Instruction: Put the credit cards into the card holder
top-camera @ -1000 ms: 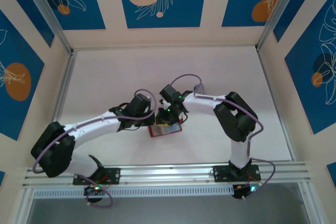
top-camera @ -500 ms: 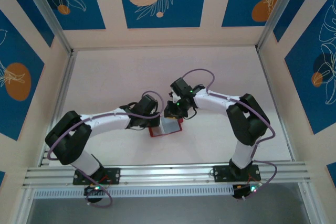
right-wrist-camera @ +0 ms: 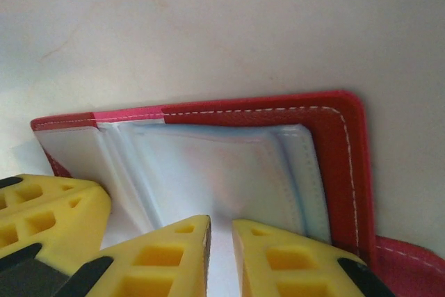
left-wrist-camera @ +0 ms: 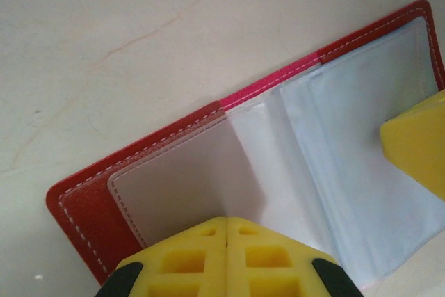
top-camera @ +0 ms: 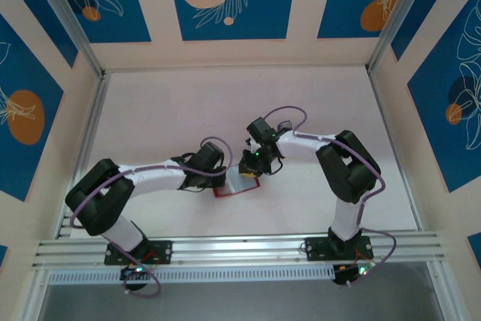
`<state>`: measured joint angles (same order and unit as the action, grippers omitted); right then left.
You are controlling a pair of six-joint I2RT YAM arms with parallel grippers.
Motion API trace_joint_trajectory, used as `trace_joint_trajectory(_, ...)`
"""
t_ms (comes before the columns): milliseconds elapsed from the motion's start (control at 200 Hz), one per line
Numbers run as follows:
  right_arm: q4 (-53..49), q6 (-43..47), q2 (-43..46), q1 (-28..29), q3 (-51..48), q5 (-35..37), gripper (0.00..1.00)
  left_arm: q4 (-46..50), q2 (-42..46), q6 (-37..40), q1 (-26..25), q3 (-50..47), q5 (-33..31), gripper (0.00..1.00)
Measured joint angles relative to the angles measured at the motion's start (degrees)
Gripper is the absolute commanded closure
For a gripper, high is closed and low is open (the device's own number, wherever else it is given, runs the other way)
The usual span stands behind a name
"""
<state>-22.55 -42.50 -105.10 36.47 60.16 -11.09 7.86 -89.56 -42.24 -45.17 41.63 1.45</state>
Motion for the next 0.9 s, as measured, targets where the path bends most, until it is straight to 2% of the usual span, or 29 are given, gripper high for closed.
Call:
trace_joint_trajectory(400, 10.9, -7.4, 3.8, -0.7, -7.7, -0.7, 0.81, 1.2, 1.4, 1.9, 0.0, 0.0, -0.5, 1.0)
trace_joint_trajectory(900, 12.2, -10.5, 5.0, -0.8, -8.9, 1.6, 0.8, 2.2, 2.4, 1.9, -0.1, -1.2, -0.6, 1.0)
